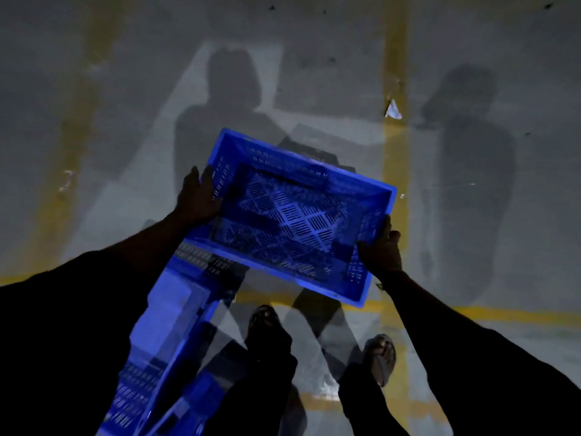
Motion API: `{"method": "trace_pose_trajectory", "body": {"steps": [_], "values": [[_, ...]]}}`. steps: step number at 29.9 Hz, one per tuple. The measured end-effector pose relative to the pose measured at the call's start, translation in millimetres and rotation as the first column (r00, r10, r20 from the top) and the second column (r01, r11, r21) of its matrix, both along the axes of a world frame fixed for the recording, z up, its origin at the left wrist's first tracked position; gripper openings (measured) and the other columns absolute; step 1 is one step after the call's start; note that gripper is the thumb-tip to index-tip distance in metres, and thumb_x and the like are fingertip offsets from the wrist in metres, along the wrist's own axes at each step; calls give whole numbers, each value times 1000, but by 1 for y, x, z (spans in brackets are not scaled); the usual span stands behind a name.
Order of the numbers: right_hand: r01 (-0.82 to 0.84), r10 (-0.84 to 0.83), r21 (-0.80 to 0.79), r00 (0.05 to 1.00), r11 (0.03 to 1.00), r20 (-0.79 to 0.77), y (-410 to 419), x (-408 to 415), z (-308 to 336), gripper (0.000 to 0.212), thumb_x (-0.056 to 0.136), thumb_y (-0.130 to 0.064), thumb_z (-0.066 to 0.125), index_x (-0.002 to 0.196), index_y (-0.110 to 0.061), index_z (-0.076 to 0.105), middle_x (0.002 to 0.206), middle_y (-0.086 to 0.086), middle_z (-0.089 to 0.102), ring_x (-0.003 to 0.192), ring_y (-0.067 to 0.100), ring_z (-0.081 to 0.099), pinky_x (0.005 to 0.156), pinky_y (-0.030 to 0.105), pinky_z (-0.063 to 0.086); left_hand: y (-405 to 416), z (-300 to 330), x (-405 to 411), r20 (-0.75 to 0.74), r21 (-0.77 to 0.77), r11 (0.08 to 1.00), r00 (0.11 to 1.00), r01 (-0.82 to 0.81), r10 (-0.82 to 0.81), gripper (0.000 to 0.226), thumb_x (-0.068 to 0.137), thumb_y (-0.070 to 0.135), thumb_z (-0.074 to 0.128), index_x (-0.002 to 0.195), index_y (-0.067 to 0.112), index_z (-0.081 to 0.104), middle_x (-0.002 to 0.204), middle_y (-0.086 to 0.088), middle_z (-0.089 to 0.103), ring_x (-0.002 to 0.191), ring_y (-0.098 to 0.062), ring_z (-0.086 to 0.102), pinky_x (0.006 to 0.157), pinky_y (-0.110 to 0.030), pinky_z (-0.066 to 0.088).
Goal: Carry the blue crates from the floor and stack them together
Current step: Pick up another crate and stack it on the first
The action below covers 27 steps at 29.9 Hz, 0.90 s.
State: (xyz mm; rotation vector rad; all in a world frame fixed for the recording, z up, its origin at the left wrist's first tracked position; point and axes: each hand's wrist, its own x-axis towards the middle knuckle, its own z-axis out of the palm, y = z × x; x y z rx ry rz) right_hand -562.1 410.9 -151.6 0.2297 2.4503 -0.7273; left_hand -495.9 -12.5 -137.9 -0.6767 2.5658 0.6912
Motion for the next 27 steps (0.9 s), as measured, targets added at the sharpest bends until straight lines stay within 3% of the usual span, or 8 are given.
{"method": "trace_pose_trajectory", "body": {"steps": [2,4,6,9,13,19,24,27], "values": [[9,-9,6,1000,1000,17,0,0,-17,101,91,-21,66,160,-22,-7,145,28,26,111,53,56,87,53,47,-10,-19,-7,14,0,999,999,-35,35,95,93,40,62,160,14,-1,164,-27,-6,151,-46,3,120,-54,16],[19,-19,14,1000,1000,8,-2,2,-30,105,89,-13,64,159,-25,-13,142,29,29,104,54,57,79,53,47,-21,-36,-15,37,53,998,999,-38,36,100,88,49,57,160,18,-4,166,-24,-4,151,-46,8,119,-56,22],[24,-23,43,999,999,-24,-4,5,-36,106,88,-8,62,159,-28,-15,139,28,31,93,53,60,70,47,44,-33,-50,-21,2,109,994,1000,-27,27,100,86,48,56,160,20,-5,162,-27,15,143,-50,29,114,-59,32],[60,-56,53,996,997,-67,-7,4,-43,106,88,-7,62,159,-31,-13,129,25,36,88,49,59,72,50,48,-42,-67,-27,-51,135,989,996,-60,67,98,82,38,59,158,35,-2,136,-32,48,110,-49,58,91,-62,51],[120,-113,74,989,990,-99,-7,1,-46,96,92,-7,53,159,-36,-10,125,25,38,94,47,59,79,53,49,-32,-54,-33,-77,35,996,993,-88,90,79,94,16,49,154,41,4,114,-33,58,91,-48,61,74,-54,52],[159,-147,109,983,981,-112,12,1,-23,96,91,-7,54,159,-37,-7,134,29,36,99,48,57,79,54,50,-32,-42,-36,-122,113,994,992,-8,22,89,83,43,51,151,55,-5,127,-28,57,100,-48,62,82,-65,53],[184,-169,90,973,979,-155,35,0,14,101,87,-3,57,160,-37,-4,128,30,38,100,50,57,82,52,48,-13,-2,-42,-155,118,992,988,48,-30,89,83,41,43,158,40,-5,108,-31,62,85,-43,64,79,-57,55],[210,-192,87,966,974,-175,52,-2,47,100,88,-2,56,160,-37,-4,127,28,38,97,48,57,77,49,46,-1,27,-51,-168,116,985,980,130,-110,92,85,34,45,156,43,-13,100,-32,62,79,-41,64,75,-55,56]]}}
